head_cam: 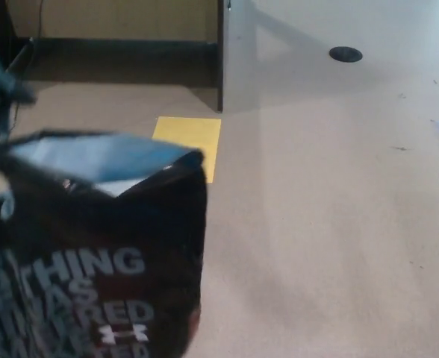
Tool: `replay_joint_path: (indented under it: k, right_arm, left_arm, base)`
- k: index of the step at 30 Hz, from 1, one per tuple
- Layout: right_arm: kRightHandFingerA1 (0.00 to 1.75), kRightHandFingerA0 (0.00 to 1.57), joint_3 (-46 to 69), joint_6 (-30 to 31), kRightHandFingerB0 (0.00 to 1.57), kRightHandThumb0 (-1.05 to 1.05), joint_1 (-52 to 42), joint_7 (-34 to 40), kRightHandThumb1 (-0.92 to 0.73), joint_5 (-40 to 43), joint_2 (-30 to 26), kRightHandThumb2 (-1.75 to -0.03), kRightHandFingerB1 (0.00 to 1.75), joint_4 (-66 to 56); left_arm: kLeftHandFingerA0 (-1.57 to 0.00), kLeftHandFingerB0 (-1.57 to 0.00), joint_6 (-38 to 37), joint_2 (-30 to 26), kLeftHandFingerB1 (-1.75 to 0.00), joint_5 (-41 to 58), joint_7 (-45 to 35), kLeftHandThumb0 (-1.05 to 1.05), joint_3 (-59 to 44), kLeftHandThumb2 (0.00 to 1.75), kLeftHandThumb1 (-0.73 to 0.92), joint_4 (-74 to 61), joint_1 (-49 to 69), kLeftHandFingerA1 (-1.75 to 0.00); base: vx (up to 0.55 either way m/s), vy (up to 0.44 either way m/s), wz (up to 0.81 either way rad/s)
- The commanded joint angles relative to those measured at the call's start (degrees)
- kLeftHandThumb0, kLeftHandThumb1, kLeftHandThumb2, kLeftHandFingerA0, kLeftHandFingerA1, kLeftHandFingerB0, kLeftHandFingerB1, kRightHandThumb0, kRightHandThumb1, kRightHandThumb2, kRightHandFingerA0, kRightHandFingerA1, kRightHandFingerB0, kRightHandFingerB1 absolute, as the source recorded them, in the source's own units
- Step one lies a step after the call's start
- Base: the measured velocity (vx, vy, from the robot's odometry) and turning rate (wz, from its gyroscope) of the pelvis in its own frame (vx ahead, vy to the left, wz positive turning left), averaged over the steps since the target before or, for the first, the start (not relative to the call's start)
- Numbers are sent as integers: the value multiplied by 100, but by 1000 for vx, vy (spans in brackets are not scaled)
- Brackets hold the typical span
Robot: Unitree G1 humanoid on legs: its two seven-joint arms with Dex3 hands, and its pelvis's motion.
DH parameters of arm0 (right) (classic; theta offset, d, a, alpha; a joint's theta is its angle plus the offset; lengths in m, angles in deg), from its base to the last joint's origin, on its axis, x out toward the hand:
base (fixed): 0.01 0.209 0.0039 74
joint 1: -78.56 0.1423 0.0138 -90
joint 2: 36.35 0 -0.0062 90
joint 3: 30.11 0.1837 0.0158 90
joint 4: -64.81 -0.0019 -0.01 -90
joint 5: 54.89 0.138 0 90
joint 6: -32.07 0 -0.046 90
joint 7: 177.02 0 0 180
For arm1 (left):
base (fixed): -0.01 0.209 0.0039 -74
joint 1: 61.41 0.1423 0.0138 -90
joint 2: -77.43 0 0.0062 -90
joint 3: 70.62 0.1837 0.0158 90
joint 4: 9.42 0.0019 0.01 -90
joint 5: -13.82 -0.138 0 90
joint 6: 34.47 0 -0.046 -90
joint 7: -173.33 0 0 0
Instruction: A person is holding a plastic bag and the robot extends its left hand to grab the bag by hooking its thumb into the holes at the top and brings its hand down by its side. Then it extends its arm again to hand the plastic bag back to the person.
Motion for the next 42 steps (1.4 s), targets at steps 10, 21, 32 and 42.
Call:
replay_joint_path:
  k: [10, 21, 32, 42]
  right_arm:
    - [46, 67, -8, -3, 51, -40, -36, 15, -68, -3, -34, -61, 38, 82]
    - [43, 64, -104, 59, 49, -39, -129, 89, -68, -75, -16, -61, 37, 64]
    - [45, 66, -80, -19, 50, -38, -209, 21, -68, -16, 23, -61, 38, 107]
    - [53, 70, -22, 17, 50, -38, -163, 2, -68, 29, 23, -61, 38, 146]
  left_arm:
    - [-92, -75, -1277, -671, -141, -143, 1940, -13, 79, 80, 73, 3173, 1820, -175]
    - [-109, -80, -1559, -302, -136, -350, 2645, -18, 894, 87, 65, 3996, 2369, -166]
    - [-88, -70, -1023, -37, -155, -445, 3250, -17, 1677, 80, 67, 4773, 2561, -175]
    - [-86, -84, -779, -219, -105, -295, 3357, -16, 1992, 67, 80, 5129, 2472, -165]
  base:
    - [0, 0, 0]
    - [0, 0, 0]
    - [0, 0, 0]
    - [0, 0, 0]
